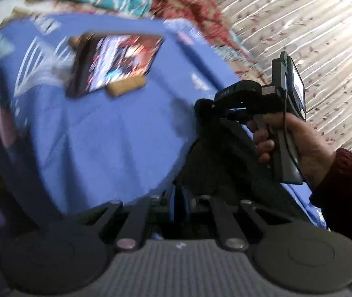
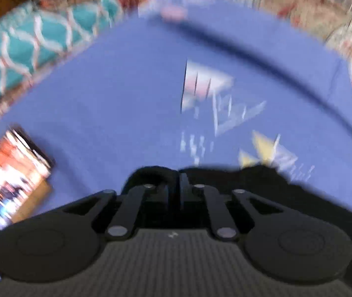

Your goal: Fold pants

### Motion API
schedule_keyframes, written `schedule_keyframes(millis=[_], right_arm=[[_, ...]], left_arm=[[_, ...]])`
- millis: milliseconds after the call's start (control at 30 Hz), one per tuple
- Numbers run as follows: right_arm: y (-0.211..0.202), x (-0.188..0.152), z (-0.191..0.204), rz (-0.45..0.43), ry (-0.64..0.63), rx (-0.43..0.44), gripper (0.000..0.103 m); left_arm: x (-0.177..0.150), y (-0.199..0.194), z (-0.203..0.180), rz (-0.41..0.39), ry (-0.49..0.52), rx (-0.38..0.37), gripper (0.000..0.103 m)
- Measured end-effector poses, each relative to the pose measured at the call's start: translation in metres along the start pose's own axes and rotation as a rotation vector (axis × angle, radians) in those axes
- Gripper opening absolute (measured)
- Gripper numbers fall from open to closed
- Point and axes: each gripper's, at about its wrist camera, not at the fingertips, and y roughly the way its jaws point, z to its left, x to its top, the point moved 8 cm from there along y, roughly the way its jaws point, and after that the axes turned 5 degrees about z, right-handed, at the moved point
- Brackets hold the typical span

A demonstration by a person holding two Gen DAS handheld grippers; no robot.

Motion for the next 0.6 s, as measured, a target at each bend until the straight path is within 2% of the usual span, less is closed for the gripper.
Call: schedule_keyframes(millis=[67, 133, 167, 200, 333, 467, 533, 600], right_arm=[[0.0, -0.003, 0.001, -0.033, -0.027, -0.021, 0.025], [-0.009, -0.004, -0.001, -0.043, -0.031, 0.0, 0.033], [-0.018, -0.002, -0.001, -0.047, -0.016, 0.038, 0.048], [-0.031, 0.0, -0.003, -0.07, 0.012, 0.087, 0.059], [-0.084, -0.012, -0.019, -0.169, 0.076, 0.177, 0.06], [-0.125, -0.054, -0.038, -0.197, 0.15, 0.251, 0.059], [-0.137, -0.083, -0.046, -0.182, 0.184, 0.269, 0.053], [-0.143, -0.112, -0.055, -0.152, 0.2, 0.264, 0.042]], left_arm=[[-0.002, -0.001, 0.002, -0.002, -0.014, -0.012, 0.007], [-0.001, -0.004, 0.0, -0.002, -0.006, -0.008, 0.011], [0.001, -0.004, 0.0, -0.001, -0.006, -0.006, 0.011], [0.002, -0.008, -0.001, -0.006, -0.003, -0.01, 0.011], [0.01, -0.03, -0.003, -0.058, 0.003, -0.027, 0.012], [0.015, -0.044, -0.006, -0.087, 0.011, -0.01, 0.012], [0.016, -0.046, -0.014, -0.088, 0.024, -0.016, 0.012], [0.014, -0.044, -0.028, -0.08, 0.053, -0.029, 0.012]])
